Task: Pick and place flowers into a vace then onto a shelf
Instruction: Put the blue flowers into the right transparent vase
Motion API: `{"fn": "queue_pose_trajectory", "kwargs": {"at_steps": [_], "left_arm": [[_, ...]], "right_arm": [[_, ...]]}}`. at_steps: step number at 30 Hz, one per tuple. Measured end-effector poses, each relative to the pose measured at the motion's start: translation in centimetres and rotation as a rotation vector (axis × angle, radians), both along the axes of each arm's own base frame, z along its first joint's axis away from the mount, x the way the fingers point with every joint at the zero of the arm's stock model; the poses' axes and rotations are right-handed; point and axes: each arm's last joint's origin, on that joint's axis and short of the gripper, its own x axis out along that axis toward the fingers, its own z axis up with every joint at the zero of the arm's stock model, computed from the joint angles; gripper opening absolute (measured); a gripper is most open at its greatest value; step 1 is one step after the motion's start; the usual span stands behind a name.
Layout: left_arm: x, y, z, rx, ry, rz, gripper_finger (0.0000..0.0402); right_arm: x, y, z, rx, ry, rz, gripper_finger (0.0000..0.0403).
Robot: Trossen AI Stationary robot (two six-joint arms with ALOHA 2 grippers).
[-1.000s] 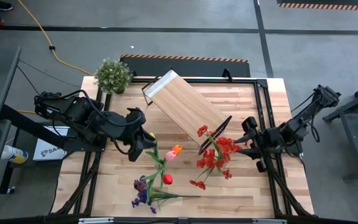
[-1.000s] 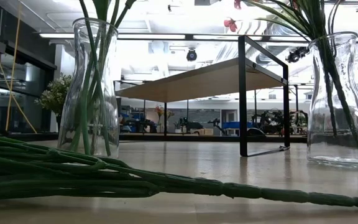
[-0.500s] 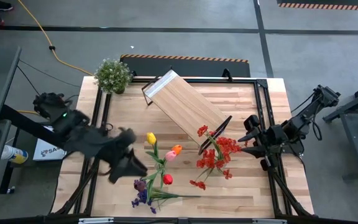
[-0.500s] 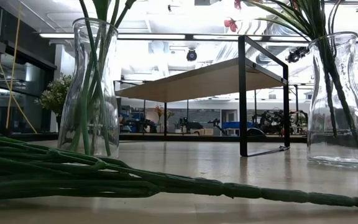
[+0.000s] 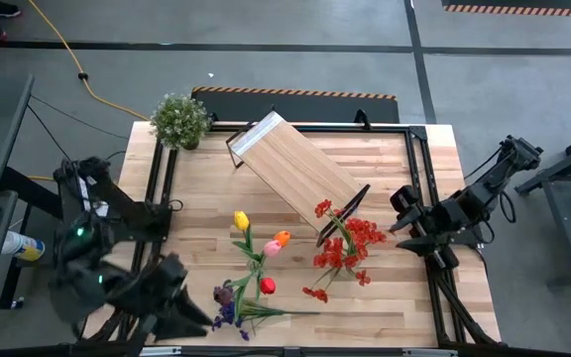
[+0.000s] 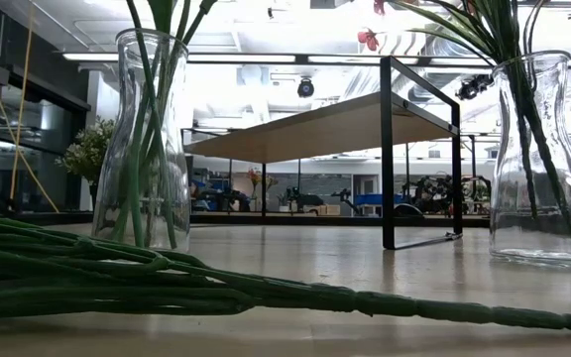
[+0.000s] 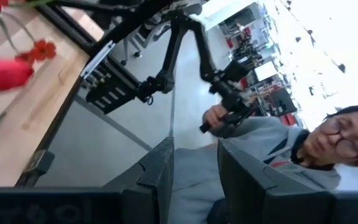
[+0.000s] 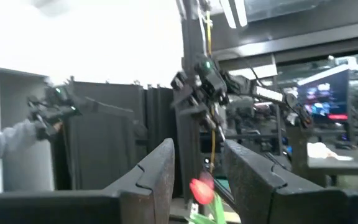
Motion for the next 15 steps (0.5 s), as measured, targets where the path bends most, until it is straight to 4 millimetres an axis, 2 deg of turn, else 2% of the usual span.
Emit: {"fn": "queue_pose_trajectory", "kwargs": {"at_steps": [5, 10, 15], "left_arm": [[-0.2, -2.3, -1.3, 0.022, 0.017, 0.031, 0.0156], [-0.3, -3.5, -2.1, 0.03, 0.026, 0.066, 0.0156], [0.1, -4.3, -3.0, 0.046, 0.042, 0.087, 0.0156]], "right_arm": [[-0.2, 0.1, 1.8, -0.023, -0.024, 0.07, 0.0127], [-0.4, 0.4, 3.6, -0.042, 0.042, 0.204, 0.0121], [-0.4, 2.2, 5.3, -0.048, 0.068, 0.377, 0.0113]]}}
